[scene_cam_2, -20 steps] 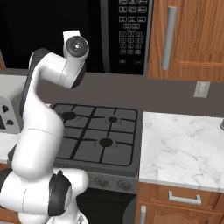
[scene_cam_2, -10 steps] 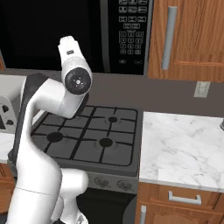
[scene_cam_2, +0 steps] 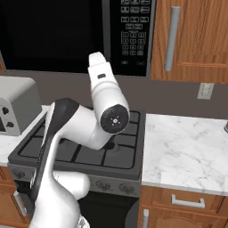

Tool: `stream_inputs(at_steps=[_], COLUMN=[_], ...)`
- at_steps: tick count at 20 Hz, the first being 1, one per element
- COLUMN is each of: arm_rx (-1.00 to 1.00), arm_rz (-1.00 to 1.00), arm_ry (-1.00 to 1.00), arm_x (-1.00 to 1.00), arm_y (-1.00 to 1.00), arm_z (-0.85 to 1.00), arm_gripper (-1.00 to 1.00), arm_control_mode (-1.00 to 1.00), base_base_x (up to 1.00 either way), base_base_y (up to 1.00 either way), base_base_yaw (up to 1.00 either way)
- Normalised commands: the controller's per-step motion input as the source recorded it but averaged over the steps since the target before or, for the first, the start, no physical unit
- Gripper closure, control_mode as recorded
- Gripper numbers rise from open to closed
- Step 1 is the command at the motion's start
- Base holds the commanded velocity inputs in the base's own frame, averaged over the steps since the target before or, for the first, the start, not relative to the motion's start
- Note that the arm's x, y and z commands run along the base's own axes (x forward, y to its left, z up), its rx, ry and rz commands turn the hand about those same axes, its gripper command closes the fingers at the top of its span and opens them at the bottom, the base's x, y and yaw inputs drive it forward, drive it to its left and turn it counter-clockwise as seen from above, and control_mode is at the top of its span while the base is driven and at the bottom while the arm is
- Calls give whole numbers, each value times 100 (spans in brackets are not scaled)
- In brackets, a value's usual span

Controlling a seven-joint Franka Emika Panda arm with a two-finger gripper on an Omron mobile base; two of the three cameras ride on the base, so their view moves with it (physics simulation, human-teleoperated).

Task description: Pick the lemon wedge from the sink and place it in the bowl. Then pick the bowl and place it in the microwave. Then close the microwave door and press the start button.

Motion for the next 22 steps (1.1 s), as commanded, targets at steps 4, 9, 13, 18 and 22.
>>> stream_inputs(at_steps=[4,9,13,18,22], arm_rx=[2,0,0,0,0], arm_rz=[0,-1,-2,-7,-4], arm_ry=[0,-2,-11,-10,-4], arm_x=[10,43,56,49,39], arm_y=[-90,-25,5,3,0], arm_z=[5,0,0,0,-1], arm_gripper=[100,100,100,100,100], arm_control_mode=[-100,-100,-100,-100,-100], base_base_x=[0,0,0,0,0], base_base_y=[0,0,0,0,0], base_base_yaw=[0,0,0,0,0])
